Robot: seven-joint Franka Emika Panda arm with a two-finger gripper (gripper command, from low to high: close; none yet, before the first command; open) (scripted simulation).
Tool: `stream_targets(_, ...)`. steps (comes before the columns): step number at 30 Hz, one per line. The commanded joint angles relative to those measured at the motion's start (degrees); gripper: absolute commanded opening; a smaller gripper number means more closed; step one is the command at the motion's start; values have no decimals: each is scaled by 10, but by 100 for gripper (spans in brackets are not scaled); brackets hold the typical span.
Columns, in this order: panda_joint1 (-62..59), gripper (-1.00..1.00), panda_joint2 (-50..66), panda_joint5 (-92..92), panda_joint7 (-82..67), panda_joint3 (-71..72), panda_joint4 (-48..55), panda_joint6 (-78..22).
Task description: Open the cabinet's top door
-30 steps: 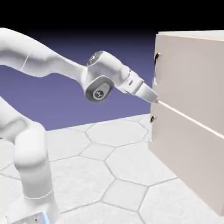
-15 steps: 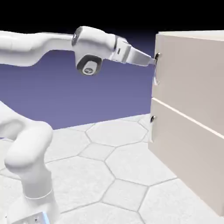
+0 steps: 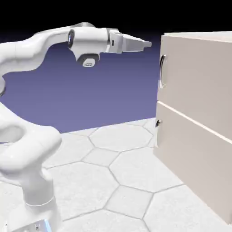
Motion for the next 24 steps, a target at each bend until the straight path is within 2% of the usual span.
stream_targets(1, -13, 100, -7, 25, -13, 13, 8, -1)
stream_targets(19, -241, 100, -130, 474, -240, 254, 144, -15)
stream_targets(21, -244, 100, -132, 480, -243, 257, 146, -15)
stream_targets(24, -306, 100, -130, 480, -233, 278, 204, -17)
